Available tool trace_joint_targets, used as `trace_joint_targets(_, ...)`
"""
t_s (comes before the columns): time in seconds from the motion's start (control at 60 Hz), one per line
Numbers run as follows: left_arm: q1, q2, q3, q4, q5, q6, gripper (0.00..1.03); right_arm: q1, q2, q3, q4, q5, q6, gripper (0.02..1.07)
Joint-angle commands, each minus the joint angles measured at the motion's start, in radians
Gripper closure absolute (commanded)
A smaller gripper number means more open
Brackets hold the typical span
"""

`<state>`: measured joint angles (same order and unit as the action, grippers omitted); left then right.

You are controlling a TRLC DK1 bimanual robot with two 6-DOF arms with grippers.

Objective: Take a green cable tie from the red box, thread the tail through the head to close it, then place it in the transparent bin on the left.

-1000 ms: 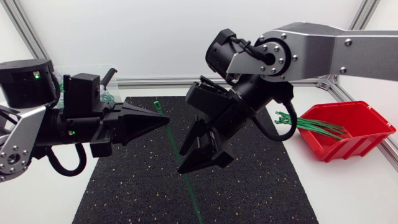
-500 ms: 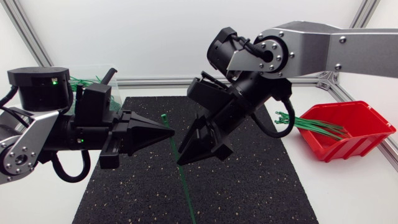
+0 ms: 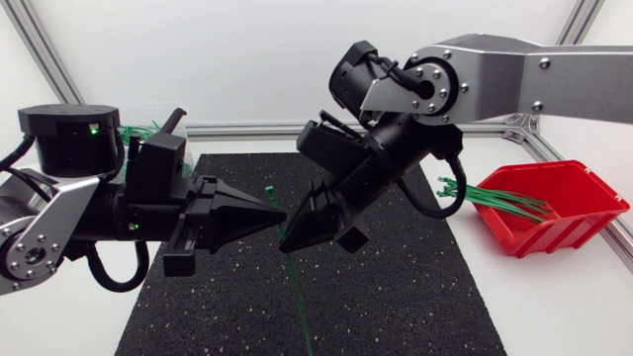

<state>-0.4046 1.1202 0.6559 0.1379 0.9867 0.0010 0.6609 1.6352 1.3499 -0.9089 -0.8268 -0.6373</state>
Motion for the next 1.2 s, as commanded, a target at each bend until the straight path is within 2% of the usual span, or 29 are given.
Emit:
trace_joint_targets(0.0, -0.011, 0.000, 0.030, -0.003, -0.005, 0.017, 0.99, 0.002, 0.005, -0.028, 0.010, -0.006, -0.007, 1.01)
trace_joint_targets(0.133, -0.010, -0.002, 0.034, 0.017, -0.014, 0.005, 0.97, -0.014, -0.054, -0.083, 0.067, -0.005, 0.031, 1.01)
trace_joint_targets(0.167, -0.008, -0.002, 0.033, 0.028, -0.017, -0.001, 0.89, -0.017, -0.066, -0.095, 0.076, -0.005, 0.041, 1.01)
trace_joint_targets(0.217, -0.005, 0.000, 0.027, 0.057, -0.019, -0.022, 0.67, -0.020, -0.077, -0.110, 0.087, -0.008, 0.048, 1.01)
trace_joint_targets(0.267, -0.003, 0.001, 0.010, 0.100, -0.020, -0.047, 0.56, -0.024, -0.089, -0.123, 0.099, -0.009, 0.056, 1.01)
trace_joint_targets(0.383, 0.000, 0.003, -0.038, 0.223, -0.025, -0.111, 0.47, -0.041, -0.101, -0.135, 0.114, -0.037, 0.073, 1.01)
trace_joint_targets(0.6, 0.000, 0.021, -0.078, 0.315, -0.025, -0.141, 0.44, -0.078, -0.118, -0.143, 0.142, -0.092, 0.136, 1.01)
trace_joint_targets(0.833, 0.004, 0.044, -0.070, 0.345, -0.025, -0.165, 0.44, -0.076, -0.118, -0.140, 0.162, -0.112, 0.195, 1.01)
trace_joint_targets(1.033, 0.026, 0.055, -0.045, 0.399, -0.025, -0.251, 0.45, -0.066, -0.083, -0.144, 0.202, -0.113, 0.240, 1.01)
trace_joint_targets(1.183, 0.050, 0.101, -0.024, 0.437, -0.025, -0.345, 0.49, -0.073, -0.057, -0.136, 0.206, -0.115, 0.260, 1.01)
